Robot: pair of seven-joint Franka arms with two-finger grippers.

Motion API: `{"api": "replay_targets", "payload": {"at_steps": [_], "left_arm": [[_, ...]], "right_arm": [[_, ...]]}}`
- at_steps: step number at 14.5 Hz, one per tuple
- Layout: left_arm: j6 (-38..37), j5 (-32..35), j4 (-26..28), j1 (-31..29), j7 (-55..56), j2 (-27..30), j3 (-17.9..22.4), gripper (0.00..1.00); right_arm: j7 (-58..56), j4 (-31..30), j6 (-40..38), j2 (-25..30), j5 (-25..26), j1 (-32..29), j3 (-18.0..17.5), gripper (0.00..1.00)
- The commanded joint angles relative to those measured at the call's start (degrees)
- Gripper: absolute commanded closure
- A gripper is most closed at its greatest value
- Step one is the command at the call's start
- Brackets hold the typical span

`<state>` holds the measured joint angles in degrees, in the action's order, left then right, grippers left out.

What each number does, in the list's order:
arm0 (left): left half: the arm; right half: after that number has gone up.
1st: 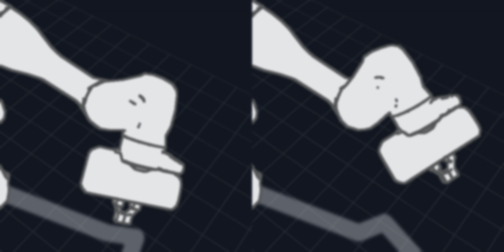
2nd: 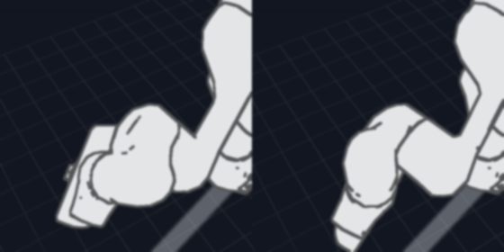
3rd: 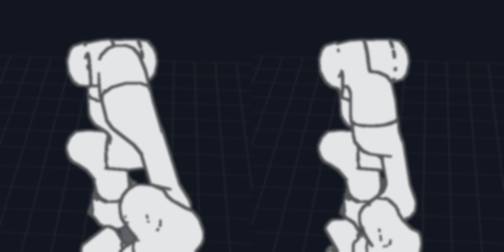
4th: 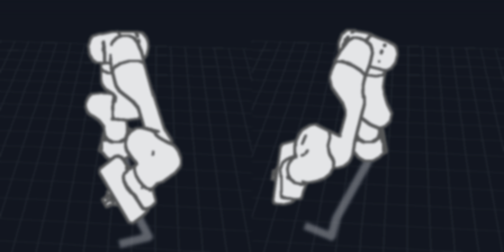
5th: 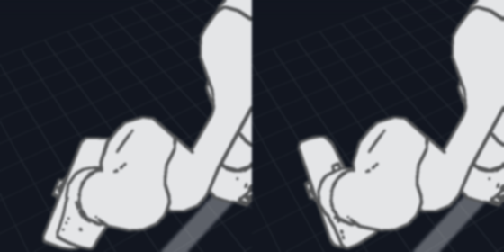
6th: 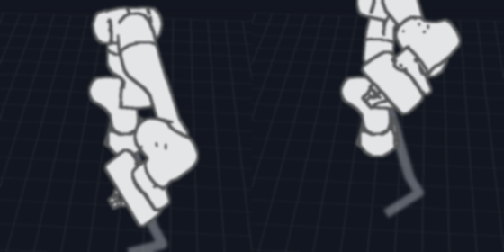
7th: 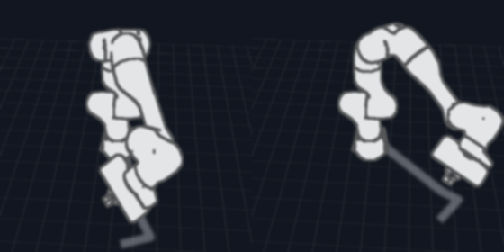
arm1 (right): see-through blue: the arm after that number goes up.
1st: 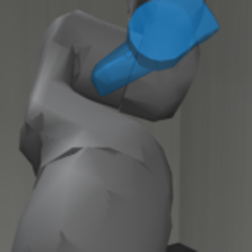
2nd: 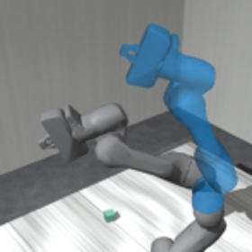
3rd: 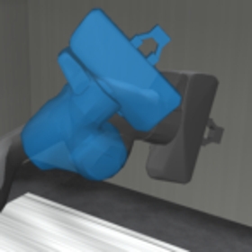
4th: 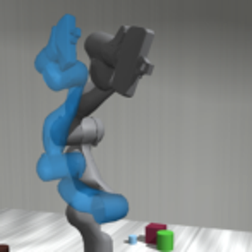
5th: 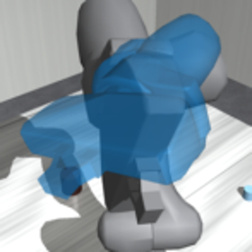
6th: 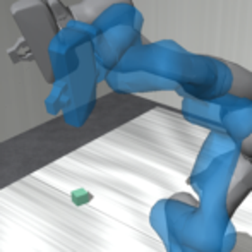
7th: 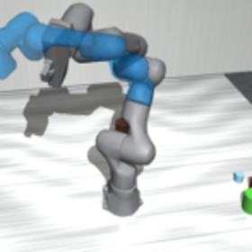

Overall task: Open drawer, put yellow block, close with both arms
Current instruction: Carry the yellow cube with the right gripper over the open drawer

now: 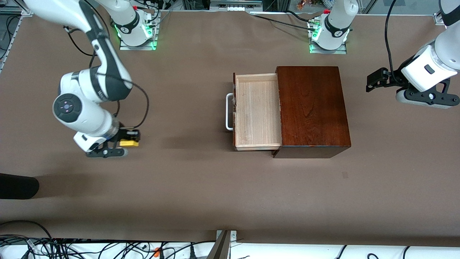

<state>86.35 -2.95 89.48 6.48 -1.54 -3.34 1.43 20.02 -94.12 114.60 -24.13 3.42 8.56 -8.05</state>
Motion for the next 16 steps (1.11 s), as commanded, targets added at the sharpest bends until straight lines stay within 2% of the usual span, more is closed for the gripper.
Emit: {"api": "replay_targets", "payload": {"at_steps": [1, 4, 6, 12, 16], "left_arm": [[0.49, 0.92, 0.69, 0.2, -0.75, 0.79, -0.03, 0.0], [0.49, 0.92, 0.69, 0.2, -0.57, 0.79, -0.12, 0.0], [0.49, 0.92, 0.69, 0.2, -0.48, 0.79, -0.12, 0.0], [0.49, 0.84, 0.6, 0.2, -0.39, 0.79, -0.12, 0.0], [0.49, 0.66, 0.6, 0.2, -0.31, 0.79, -0.03, 0.0]], "right_arm": [[12.02, 3.94, -3.77, -1.1, -4.01, 4.16, -0.22, 0.74], [23.62, 6.31, -3.86, -1.1, -12.8, 7.16, -0.22, 0.74], [32.93, 7.37, -3.77, -1.1, -15.37, 9.71, -0.22, 0.74], [68.25, 10.62, -3.16, -0.83, -16.26, 19.72, -0.3, 0.74], [84.79, 13.26, -2.46, -2.24, -15.73, 26.39, -0.13, 0.74]]}}
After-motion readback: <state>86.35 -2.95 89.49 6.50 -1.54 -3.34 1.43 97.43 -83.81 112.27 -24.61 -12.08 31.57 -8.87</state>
